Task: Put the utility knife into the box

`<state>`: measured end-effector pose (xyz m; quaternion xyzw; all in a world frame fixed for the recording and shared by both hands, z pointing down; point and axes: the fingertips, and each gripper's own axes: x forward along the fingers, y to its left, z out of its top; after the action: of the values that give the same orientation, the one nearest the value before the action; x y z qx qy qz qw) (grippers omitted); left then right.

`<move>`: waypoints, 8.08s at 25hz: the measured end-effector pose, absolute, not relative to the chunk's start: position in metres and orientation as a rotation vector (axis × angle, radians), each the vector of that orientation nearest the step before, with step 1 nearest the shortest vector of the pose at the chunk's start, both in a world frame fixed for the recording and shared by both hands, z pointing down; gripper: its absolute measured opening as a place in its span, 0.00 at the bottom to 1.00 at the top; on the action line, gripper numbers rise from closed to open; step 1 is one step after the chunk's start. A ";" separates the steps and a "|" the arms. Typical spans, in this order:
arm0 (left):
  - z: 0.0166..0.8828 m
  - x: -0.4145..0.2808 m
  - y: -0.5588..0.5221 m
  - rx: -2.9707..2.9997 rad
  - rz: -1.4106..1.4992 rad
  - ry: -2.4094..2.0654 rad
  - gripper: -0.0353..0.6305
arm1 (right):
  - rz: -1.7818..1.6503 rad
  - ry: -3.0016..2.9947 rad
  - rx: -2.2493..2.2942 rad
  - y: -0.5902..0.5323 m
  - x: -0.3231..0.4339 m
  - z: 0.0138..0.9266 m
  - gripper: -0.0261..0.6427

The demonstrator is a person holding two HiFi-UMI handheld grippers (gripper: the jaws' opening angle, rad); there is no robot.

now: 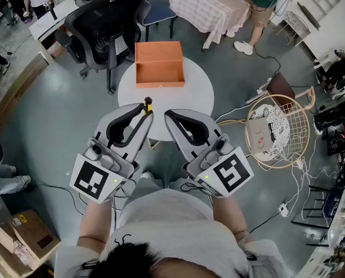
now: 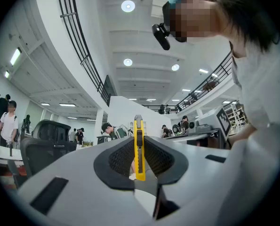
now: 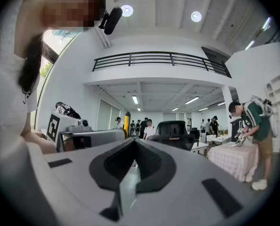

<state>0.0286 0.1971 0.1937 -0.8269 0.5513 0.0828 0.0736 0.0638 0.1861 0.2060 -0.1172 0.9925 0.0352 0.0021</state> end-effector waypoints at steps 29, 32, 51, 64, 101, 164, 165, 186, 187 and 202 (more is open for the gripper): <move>0.204 0.015 0.191 -2.522 0.273 1.630 0.15 | 0.062 3.122 -0.444 0.181 0.060 0.213 0.05; 0.210 0.012 0.181 -2.522 0.244 1.662 0.15 | 0.068 3.129 -0.419 0.171 0.056 0.215 0.05; 0.216 -0.003 0.078 -2.446 0.227 1.811 0.15 | 0.067 3.153 -0.187 0.063 0.028 0.216 0.05; 0.217 0.012 0.011 -2.329 0.224 1.931 0.15 | 0.030 3.156 0.007 -0.004 0.043 0.224 0.05; 0.278 -0.075 -0.077 -2.703 0.041 1.716 0.15 | -0.189 3.153 -0.394 -0.087 -0.045 0.268 0.05; 0.603 -0.043 -0.140 -3.002 -1.408 1.037 0.15 | -0.415 2.966 -1.213 -0.129 0.007 0.341 0.05; 0.605 -0.042 -0.140 -2.988 -1.432 1.027 0.15 | -0.417 2.966 -1.215 -0.129 0.007 0.341 0.05; 0.622 -0.038 -0.139 -2.924 -1.595 0.945 0.16 | -0.420 2.978 -1.211 -0.130 0.011 0.343 0.05; 0.620 -0.037 -0.139 -2.925 -1.586 0.945 0.16 | -0.418 2.980 -1.208 -0.130 0.011 0.342 0.05; 0.586 -0.044 -0.144 -2.975 -1.403 1.065 0.07 | -0.371 3.025 -1.114 -0.126 -0.009 0.331 0.05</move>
<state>-0.0435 -0.1441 0.5862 -0.8498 0.3042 -0.4008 -0.1571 -0.0091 -0.1257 0.3314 -0.3427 0.9310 -0.1142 -0.0518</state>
